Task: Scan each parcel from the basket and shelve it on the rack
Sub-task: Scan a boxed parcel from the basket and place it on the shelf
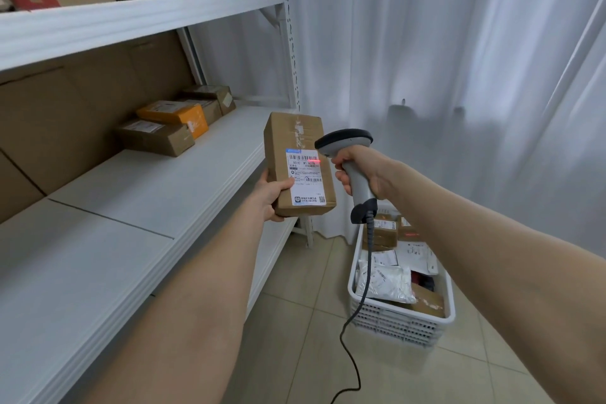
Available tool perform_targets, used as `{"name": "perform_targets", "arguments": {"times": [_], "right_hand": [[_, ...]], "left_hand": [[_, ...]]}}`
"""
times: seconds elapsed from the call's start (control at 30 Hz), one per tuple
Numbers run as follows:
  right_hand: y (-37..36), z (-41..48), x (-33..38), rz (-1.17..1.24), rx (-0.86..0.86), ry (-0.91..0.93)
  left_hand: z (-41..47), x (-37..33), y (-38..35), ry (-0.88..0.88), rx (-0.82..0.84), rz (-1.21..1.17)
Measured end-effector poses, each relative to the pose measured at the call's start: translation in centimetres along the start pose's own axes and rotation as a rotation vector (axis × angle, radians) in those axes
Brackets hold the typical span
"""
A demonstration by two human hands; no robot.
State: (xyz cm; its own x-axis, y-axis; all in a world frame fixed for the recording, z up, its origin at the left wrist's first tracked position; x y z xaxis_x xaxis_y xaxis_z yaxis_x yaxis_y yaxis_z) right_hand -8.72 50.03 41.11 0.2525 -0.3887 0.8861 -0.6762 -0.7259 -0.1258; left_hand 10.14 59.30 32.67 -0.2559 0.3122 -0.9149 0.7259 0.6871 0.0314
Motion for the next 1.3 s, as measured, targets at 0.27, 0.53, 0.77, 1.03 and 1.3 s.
{"name": "perform_targets", "arguments": {"times": [0.27, 0.53, 0.77, 1.03, 1.3], "right_hand": [[-0.5, -2.1, -0.4, -0.010, 0.036, 0.030], [-0.3, -6.7, -1.9, -0.044, 0.112, 0.056], [-0.5, -9.6, -3.7, 0.044, 0.124, 0.052], [-4.2, -8.9, -4.6, 0.207, 0.047, 0.088], [-13.9, -0.2, -2.0, 0.294, 0.115, 0.082]], "left_hand": [[-3.3, 0.5, 0.2, -0.007, -0.033, -0.020], [-8.6, 2.2, -0.1, -0.001, -0.079, -0.029], [-13.9, 2.9, -0.1, 0.003, -0.142, -0.091], [-17.5, 2.1, 4.2, 0.026, -0.297, -0.281], [-12.1, -1.5, 14.3, -0.005, -0.465, -0.523]]}}
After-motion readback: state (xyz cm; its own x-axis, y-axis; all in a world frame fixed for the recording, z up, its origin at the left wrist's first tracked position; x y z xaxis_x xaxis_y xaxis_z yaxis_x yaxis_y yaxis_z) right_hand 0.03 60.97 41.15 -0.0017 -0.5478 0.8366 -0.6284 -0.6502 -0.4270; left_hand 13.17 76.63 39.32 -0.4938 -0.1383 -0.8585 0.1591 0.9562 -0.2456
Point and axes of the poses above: each hand's wrist, its own z-axis towards the middle knuckle, its own y-axis out of the back of the hand, x = y × z, the point moved 2 cm from there along z, towards the middle knuckle, and after that the axes turned 1 degree about -y, right-handed, at the moved point
